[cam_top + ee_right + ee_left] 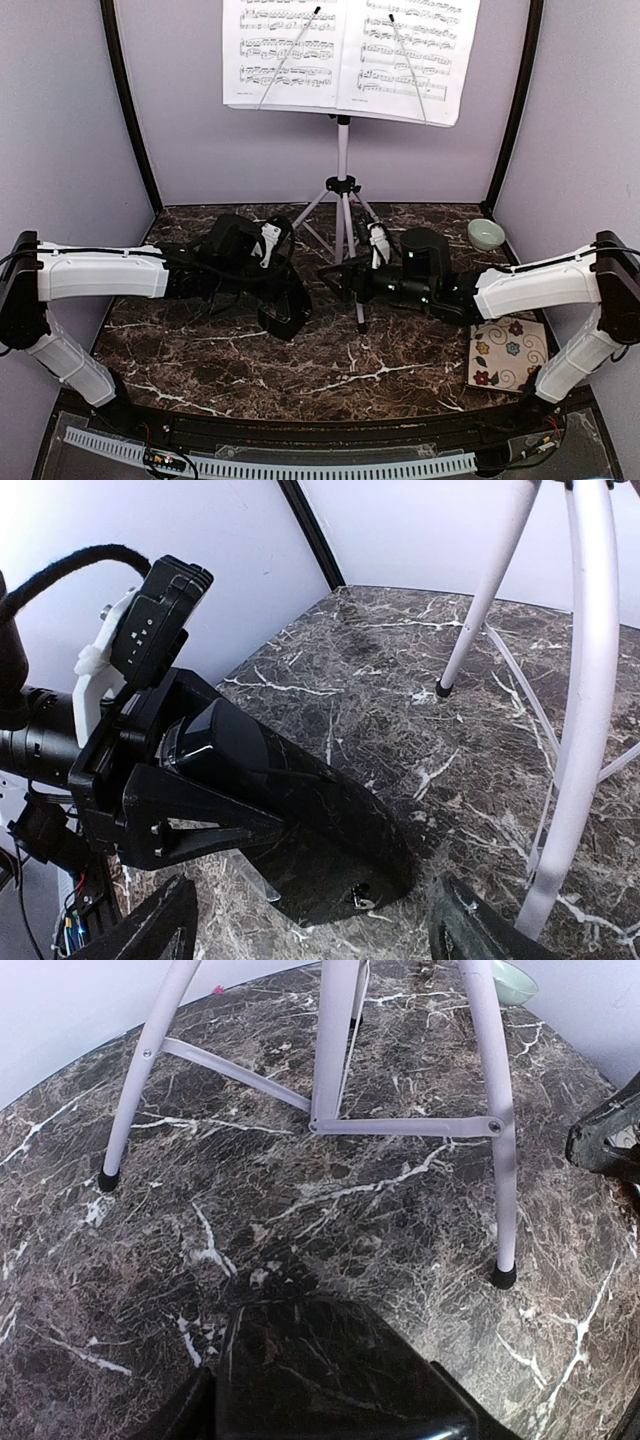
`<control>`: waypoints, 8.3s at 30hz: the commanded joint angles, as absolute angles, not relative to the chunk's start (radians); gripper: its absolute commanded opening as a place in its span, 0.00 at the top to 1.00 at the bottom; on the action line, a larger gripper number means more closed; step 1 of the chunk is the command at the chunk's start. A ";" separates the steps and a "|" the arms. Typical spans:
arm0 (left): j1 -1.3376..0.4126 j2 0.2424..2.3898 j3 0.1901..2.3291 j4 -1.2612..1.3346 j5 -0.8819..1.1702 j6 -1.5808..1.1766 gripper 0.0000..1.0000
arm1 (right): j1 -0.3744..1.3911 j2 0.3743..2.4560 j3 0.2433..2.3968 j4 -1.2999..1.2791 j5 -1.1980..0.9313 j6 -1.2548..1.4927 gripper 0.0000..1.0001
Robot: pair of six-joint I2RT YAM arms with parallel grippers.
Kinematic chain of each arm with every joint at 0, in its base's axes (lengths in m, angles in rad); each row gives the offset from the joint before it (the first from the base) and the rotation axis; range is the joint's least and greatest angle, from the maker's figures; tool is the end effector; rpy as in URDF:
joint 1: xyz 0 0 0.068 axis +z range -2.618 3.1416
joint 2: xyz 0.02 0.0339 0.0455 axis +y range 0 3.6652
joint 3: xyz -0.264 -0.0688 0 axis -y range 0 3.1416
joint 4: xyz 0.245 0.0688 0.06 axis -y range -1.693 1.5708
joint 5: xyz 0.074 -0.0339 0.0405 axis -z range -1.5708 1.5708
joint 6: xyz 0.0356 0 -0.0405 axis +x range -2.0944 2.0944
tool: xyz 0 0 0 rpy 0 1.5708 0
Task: Set up the instrument practice props
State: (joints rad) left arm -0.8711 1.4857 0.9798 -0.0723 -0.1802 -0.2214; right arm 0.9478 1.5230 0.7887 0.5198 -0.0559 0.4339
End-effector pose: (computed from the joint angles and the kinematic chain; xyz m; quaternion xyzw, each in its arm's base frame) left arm 0.2188 -0.2501 0.2507 0.2389 0.8437 -0.1788 0.4463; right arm 0.1947 0.2744 0.2343 -0.2148 0.7484 0.4164 0.4694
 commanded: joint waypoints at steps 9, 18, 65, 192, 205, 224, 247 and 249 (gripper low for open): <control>-0.851 1.404 1.009 -0.021 -0.042 -0.201 0.14 | 0.933 1.479 0.911 0.315 0.001 0.403 0.15; -0.835 1.258 0.898 -0.025 0.015 -0.220 0.03 | 0.919 1.531 1.019 0.235 -0.017 0.420 0.12; -0.793 1.306 0.731 0.345 0.047 -0.047 0.43 | 0.904 1.854 1.295 0.028 -0.158 0.553 0.27; -0.793 1.144 0.591 0.396 0.254 -0.009 0.83 | 0.924 1.965 1.037 -0.109 -0.043 0.276 0.25; -0.793 1.127 0.573 0.444 0.300 -0.046 0.88 | 0.920 1.969 1.024 -0.101 -0.035 0.255 0.25; -0.793 1.107 0.561 0.475 0.289 -0.075 0.89 | 0.912 1.967 0.984 -0.095 -0.015 0.226 0.25; -0.784 1.203 0.631 0.372 0.214 -0.083 0.45 | 0.911 1.952 1.033 -0.096 -0.022 0.185 0.25; -0.784 1.215 0.636 0.378 0.227 -0.087 0.39 | 0.913 1.950 1.030 -0.091 -0.025 0.189 0.25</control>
